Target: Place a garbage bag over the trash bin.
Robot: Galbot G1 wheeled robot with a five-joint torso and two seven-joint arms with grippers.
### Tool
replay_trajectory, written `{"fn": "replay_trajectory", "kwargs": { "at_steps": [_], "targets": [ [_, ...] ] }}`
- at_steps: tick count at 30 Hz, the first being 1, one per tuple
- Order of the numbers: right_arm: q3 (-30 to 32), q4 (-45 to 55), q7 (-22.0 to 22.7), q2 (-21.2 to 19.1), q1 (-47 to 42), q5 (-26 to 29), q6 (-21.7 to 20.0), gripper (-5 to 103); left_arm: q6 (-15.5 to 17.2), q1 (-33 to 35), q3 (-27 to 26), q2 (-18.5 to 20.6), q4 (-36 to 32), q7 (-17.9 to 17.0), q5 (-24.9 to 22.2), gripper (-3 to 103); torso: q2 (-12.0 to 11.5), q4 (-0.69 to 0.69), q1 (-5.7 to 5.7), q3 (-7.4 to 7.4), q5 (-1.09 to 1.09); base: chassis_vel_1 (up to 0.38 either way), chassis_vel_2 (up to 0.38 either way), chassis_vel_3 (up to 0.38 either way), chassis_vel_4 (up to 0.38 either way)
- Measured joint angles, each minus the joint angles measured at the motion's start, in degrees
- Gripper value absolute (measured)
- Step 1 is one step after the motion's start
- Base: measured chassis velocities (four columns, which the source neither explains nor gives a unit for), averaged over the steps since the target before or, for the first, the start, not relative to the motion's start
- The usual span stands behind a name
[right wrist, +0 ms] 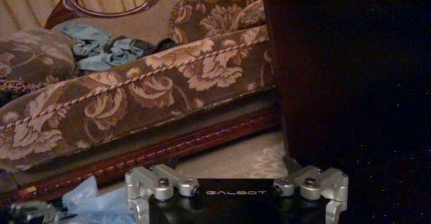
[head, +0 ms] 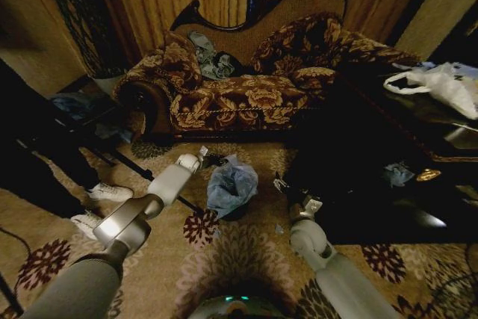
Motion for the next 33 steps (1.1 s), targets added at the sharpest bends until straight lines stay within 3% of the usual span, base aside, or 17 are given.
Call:
{"fn": "replay_trajectory", "kwargs": {
  "at_steps": [4,6,7,10,24,33],
  "targets": [
    [0.5,0.5,0.1,0.0,-0.9,-0.5,0.2,100,2.1,0.3,-1.5,-0.8,2.6,-1.5,-1.1,11,0.0,0.00,0.00,0.00,0.00,0.000,0.000,0.000,0.000],
    [0.6,0.6,0.1,0.0,-1.2,-0.7,0.2,100,2.5,0.3,-1.8,-1.0,3.3,-1.8,-1.2,11,0.0,0.00,0.00,0.00,0.00,0.000,0.000,0.000,0.000],
    [0.8,0.9,0.1,0.0,-1.7,-1.0,0.3,100,3.2,0.3,-2.5,-1.5,4.3,-2.2,-1.3,3,0.0,0.00,0.00,0.00,0.00,0.000,0.000,0.000,0.000],
    [1.0,1.3,0.2,0.2,-2.5,-1.5,0.4,100,4.7,0.4,-4.1,-2.4,5.4,-2.3,-1.4,0,0.0,0.00,0.00,0.00,0.00,0.000,0.000,0.000,0.000],
    [1.4,2.9,0.6,0.5,-4.6,-3.0,1.0,100,9.8,1.5,-8.6,-4.6,7.8,-1.5,-1.3,0,0.0,0.01,0.00,0.00,0.00,0.000,0.000,0.000,0.000],
    [0.9,3.7,1.8,0.3,-4.8,-3.3,1.1,100,15.0,2.2,-9.2,-4.3,5.9,-5.4,0.5,0,0.0,-0.01,0.00,0.00,-0.01,0.000,0.000,0.000,0.000]
  ]
}}
